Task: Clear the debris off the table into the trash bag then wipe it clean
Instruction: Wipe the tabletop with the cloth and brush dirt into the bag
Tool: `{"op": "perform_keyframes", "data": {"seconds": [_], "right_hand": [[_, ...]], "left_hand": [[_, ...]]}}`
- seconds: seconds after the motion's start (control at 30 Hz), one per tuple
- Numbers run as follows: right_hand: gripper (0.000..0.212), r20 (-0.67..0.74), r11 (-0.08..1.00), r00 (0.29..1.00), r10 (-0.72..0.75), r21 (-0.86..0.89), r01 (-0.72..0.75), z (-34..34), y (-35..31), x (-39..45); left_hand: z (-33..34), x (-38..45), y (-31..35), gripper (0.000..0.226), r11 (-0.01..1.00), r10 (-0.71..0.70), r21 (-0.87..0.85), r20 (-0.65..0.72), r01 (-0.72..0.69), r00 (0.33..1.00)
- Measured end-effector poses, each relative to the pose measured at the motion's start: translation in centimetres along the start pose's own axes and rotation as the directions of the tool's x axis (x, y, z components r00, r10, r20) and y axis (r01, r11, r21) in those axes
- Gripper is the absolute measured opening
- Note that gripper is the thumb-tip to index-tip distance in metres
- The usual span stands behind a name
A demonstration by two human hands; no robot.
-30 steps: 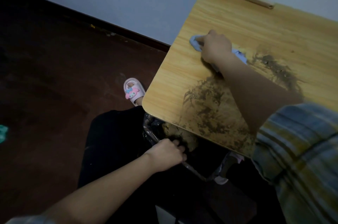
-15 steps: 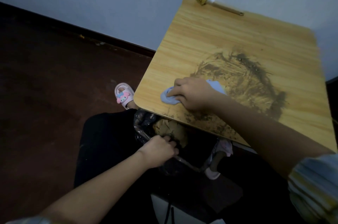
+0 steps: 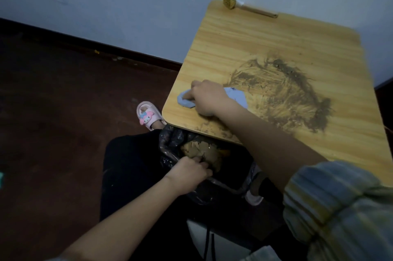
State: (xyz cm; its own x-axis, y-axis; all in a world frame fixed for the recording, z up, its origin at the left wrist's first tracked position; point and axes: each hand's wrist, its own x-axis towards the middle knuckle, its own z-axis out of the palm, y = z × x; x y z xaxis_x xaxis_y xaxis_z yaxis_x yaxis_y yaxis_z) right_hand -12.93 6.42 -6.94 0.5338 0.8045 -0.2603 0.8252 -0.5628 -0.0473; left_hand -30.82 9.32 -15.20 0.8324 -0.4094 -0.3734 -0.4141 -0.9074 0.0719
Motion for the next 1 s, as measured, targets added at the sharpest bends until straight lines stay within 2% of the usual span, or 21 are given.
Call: {"op": "perform_keyframes", "data": {"seconds": [0.17,0.23,0.37,0.5,0.63,0.73,0.9,1.0], "right_hand": [[0.044,0.017,0.958,0.962,-0.272,-0.09,0.272,1.3,0.9,-3.4],[0.045,0.026,0.941,0.947,-0.321,-0.108,0.322,1.7,2.0,-5.0],[0.039,0.046,0.953,0.955,-0.292,-0.074,0.294,0.9,2.7,-5.7],[0.04,-0.099,0.994,0.99,-0.105,-0.019,0.104,-0.6,0.8,-3.0],[0.043,-0.071,1.0,0.997,0.022,0.002,-0.022,-0.6,-2.1,0.1],[0.046,-0.01,0.999,0.999,-0.041,0.014,0.042,0.1,-2.7,0.4],[0.048,0.036,0.949,0.956,-0.29,-0.115,0.292,1.3,-1.0,-2.4],[0.049,0.06,0.929,0.941,-0.334,-0.147,0.339,2.2,1.1,-4.8]], "left_hand": [[-0.6,-0.3,-0.2,0.037,1.0,-0.02,0.001,-0.035,0.02,0.999],[-0.7,-0.3,-0.2,0.036,1.0,-0.021,0.001,-0.036,0.021,0.999],[-0.8,-0.4,-0.1,0.037,0.999,-0.033,-0.013,-0.047,0.032,0.998],[-1.2,-0.5,-0.1,0.037,0.999,-0.033,-0.014,-0.056,0.033,0.998],[-1.5,-0.7,0.1,0.036,0.999,-0.046,0.012,-0.042,0.047,0.998],[-1.3,-1.0,-0.1,0.036,0.999,-0.049,0.012,-0.039,0.049,0.998],[-0.9,-1.1,-0.5,0.035,0.999,-0.043,0.025,-0.048,0.044,0.998],[-0.8,-1.0,-0.6,0.036,0.999,-0.033,0.029,-0.045,0.035,0.998]]}}
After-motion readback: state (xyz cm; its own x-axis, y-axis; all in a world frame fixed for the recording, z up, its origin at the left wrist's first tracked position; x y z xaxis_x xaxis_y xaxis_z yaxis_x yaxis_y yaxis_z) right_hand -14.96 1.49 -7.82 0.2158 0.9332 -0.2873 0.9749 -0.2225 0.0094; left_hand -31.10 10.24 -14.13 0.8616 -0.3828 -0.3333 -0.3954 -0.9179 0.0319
